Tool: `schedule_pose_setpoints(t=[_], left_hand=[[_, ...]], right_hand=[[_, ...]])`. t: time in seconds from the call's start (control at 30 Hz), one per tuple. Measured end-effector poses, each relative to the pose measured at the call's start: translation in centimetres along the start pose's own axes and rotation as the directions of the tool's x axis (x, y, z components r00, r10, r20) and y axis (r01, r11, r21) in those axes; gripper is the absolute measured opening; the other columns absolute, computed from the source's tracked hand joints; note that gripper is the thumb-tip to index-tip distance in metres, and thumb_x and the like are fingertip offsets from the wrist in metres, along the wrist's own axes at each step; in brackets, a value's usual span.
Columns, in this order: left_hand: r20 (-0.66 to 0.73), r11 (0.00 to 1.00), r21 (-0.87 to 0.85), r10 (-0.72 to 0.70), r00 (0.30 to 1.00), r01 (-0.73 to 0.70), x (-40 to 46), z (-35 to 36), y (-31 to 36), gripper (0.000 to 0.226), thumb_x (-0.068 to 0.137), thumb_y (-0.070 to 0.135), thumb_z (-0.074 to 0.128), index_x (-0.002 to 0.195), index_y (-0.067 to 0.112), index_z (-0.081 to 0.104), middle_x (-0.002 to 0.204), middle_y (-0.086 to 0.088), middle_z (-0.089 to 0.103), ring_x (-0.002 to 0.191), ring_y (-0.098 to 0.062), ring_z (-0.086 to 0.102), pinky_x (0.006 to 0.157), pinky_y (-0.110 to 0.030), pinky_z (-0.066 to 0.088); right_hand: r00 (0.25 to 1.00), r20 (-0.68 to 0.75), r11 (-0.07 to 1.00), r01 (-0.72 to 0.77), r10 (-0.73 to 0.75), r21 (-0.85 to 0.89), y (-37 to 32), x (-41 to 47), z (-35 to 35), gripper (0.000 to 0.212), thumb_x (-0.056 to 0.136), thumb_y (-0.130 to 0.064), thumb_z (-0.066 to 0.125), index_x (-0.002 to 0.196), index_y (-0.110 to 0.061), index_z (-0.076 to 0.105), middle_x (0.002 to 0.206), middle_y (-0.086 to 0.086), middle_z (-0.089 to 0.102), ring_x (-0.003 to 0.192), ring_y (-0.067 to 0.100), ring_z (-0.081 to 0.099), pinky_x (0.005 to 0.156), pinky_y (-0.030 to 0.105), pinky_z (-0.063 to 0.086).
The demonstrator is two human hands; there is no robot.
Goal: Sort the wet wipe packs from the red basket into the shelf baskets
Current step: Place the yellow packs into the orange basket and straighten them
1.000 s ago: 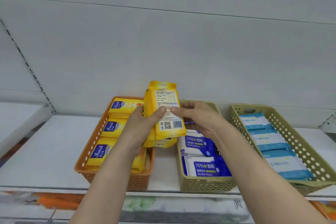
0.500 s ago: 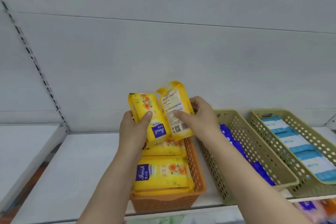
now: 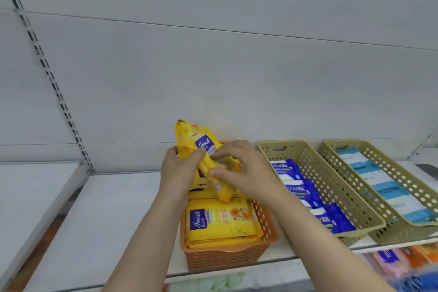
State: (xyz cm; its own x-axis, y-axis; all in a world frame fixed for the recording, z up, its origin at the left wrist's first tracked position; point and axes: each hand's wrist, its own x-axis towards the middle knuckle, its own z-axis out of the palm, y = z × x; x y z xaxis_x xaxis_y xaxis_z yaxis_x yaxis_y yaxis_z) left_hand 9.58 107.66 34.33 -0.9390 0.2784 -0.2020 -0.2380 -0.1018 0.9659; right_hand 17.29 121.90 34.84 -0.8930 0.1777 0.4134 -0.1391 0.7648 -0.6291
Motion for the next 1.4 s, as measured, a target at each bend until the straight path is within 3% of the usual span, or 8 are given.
schedule_pose_setpoints(t=[0.17,0.3,0.47,0.6,0.93,1.13,1.27,1.4], left_hand=[[0.063,0.999,-0.038,-0.008,0.998,0.011,-0.7,-0.1,0.7,0.044,0.08,0.031,0.077,0.119,0.021,0.058,0.103,-0.005,0.073,0.082,-0.025,0.074,0.074,-0.047,0.06],[0.057,0.995,-0.098,0.023,0.998,-0.017,-1.2,-0.4,1.1,0.054,0.076,0.028,0.081,0.122,0.02,0.053,0.106,-0.007,0.073,0.084,-0.026,0.074,0.072,-0.046,0.06],[-0.134,0.991,-0.122,0.037,0.99,-0.053,-1.1,-2.0,0.3,0.046,0.085,0.022,0.073,0.126,0.016,0.052,0.11,-0.007,0.069,0.084,-0.02,0.071,0.063,-0.034,0.057],[-0.312,0.976,-0.194,0.035,0.95,-0.1,0.1,-5.1,0.6,0.043,0.089,0.016,0.066,0.13,0.01,0.053,0.116,-0.012,0.067,0.086,-0.021,0.068,0.071,-0.034,0.055],[-0.173,0.98,-0.17,0.073,0.982,-0.103,-0.7,-6.9,0.4,0.033,0.088,0.016,0.068,0.12,0.016,0.062,0.109,-0.008,0.071,0.095,-0.025,0.07,0.081,-0.04,0.056],[-0.186,0.984,-0.142,0.078,0.979,-0.105,-0.8,-7.7,0.3,0.042,0.085,0.015,0.071,0.125,0.011,0.057,0.107,-0.01,0.071,0.087,-0.024,0.071,0.072,-0.036,0.055],[-0.147,0.995,-0.082,0.038,0.988,-0.051,-1.0,-7.2,0.2,0.037,0.083,0.018,0.073,0.116,0.008,0.061,0.101,-0.012,0.073,0.076,-0.02,0.07,0.064,-0.031,0.053],[0.021,1.0,0.02,0.004,1.0,-0.005,-1.7,-6.7,0.7,0.03,0.082,0.025,0.072,0.108,0.009,0.067,0.094,-0.011,0.075,0.075,-0.019,0.071,0.069,-0.033,0.056]], right_hand=[[0.923,0.193,0.886,-0.376,0.332,0.272,-0.2,1.1,-1.3,0.068,0.079,-0.039,0.081,0.139,-0.034,0.048,0.127,-0.01,0.063,0.112,0.003,0.061,0.094,0.031,0.054],[0.875,0.286,0.781,-0.479,0.39,0.401,-0.7,1.4,-1.5,0.033,0.077,-0.029,0.084,0.107,-0.029,0.069,0.102,-0.002,0.076,0.091,0.013,0.073,0.084,0.038,0.06],[0.876,0.137,0.722,-0.462,0.463,0.515,0.6,2.6,-3.9,0.031,0.08,-0.02,0.081,0.11,-0.018,0.072,0.103,0.012,0.075,0.084,0.023,0.073,0.079,0.042,0.061],[0.871,0.293,0.797,-0.482,0.393,0.365,2.0,3.3,-5.9,0.024,0.084,-0.015,0.077,0.107,-0.02,0.071,0.107,0.015,0.073,0.088,0.025,0.072,0.079,0.04,0.059],[0.752,0.583,0.951,-0.259,0.307,-0.168,2.3,5.7,-0.9,0.035,0.079,-0.047,0.078,0.106,-0.026,0.073,0.1,-0.008,0.074,0.089,0.011,0.07,0.08,0.033,0.059],[0.882,0.44,0.969,-0.068,0.17,-0.239,2.2,4.5,1.3,0.043,0.085,-0.04,0.073,0.126,-0.029,0.066,0.126,-0.007,0.065,0.112,0.01,0.059,0.095,0.031,0.05],[0.94,0.326,0.958,-0.005,0.103,-0.286,2.2,3.3,1.6,0.03,0.088,-0.039,0.069,0.116,-0.028,0.07,0.117,-0.007,0.068,0.109,0.013,0.061,0.093,0.037,0.051],[0.99,-0.017,0.981,-0.136,0.139,0.139,0.7,3.3,-0.5,0.013,0.089,-0.038,0.068,0.099,-0.03,0.071,0.105,-0.014,0.069,0.101,0.005,0.063,0.088,0.037,0.053]])
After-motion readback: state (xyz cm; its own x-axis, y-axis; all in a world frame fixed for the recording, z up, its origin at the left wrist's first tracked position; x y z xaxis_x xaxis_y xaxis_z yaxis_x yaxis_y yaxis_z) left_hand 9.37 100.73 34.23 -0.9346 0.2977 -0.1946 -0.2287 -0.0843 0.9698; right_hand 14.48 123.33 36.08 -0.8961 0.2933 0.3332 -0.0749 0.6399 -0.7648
